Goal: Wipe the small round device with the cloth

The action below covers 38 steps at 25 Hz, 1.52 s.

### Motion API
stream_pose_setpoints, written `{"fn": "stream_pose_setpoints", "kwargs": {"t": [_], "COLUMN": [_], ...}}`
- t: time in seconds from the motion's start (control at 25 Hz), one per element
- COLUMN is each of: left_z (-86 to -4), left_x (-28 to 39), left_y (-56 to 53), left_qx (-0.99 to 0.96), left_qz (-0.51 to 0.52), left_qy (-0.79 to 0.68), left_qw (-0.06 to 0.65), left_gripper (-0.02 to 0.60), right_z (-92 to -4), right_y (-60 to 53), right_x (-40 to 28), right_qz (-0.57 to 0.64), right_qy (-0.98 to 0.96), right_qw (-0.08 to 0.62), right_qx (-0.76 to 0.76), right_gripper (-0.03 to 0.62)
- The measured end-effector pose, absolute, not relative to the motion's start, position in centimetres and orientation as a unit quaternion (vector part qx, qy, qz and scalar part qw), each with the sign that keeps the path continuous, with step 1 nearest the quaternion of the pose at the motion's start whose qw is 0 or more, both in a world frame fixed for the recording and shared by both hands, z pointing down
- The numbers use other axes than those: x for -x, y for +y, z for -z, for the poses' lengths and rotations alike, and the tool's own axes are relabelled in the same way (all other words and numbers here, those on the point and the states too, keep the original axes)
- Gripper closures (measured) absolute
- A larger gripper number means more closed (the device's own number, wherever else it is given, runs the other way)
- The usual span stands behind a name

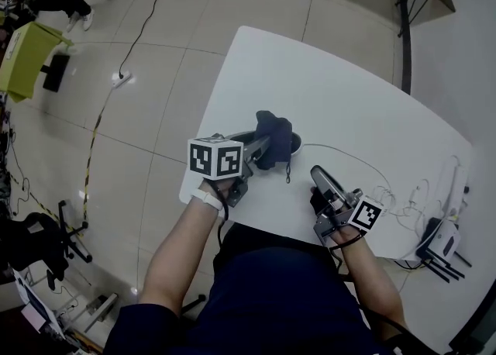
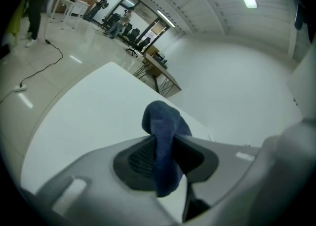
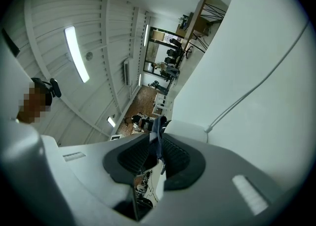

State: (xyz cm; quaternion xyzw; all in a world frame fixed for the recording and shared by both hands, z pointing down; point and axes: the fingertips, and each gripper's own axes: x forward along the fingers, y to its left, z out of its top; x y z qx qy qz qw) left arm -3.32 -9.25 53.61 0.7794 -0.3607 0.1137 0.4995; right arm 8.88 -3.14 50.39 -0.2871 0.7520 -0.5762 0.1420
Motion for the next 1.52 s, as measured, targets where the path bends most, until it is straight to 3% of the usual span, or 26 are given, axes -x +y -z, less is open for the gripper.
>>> {"fn": "stream_pose_setpoints", "kwargs": {"t": [0.28,0.56,0.96,1.12,1.32,1.52], "left_z": [-57.4,-59.1,-60.0,-56.9,-51.7,-46.1], "left_x": [4.3,4.8,6.0,4.6,5.7,2.5], "left_y": [-8.1,-8.1,-8.3,-7.0,-6.6,-7.1], "left_qx": [-0.749,-0.746,-0.759,-0.764,-0.757,-0.76], "left_qz": [-0.122,-0.177,-0.351,-0.25,-0.153,0.014], "left_qy": [-0.365,-0.38,-0.424,-0.421,-0.467,-0.433], "left_qw": [0.539,0.518,0.347,0.419,0.43,0.484], "left_gripper": [0.477,0.477,0.474,0.476,0.474,0.476], "right_z": [-51.1,-50.9,-51.2,-51.3,-50.9,-50.8], "right_y": [-3.3,-2.6,-1.0,-0.3,0.0,-0.2], "right_x": [-7.6,-8.0,-10.3,-11.1,-11.6,-11.6], "right_qz": [0.584,0.579,0.577,0.58,0.575,0.575], "right_qy": [0.752,0.754,0.741,0.733,0.736,0.738], "right_qw": [0.123,0.125,0.135,0.14,0.143,0.144], "right_qx": [0.279,0.285,0.316,0.326,0.327,0.323], "right_gripper": [0.511,0.511,0.516,0.517,0.517,0.517]}}
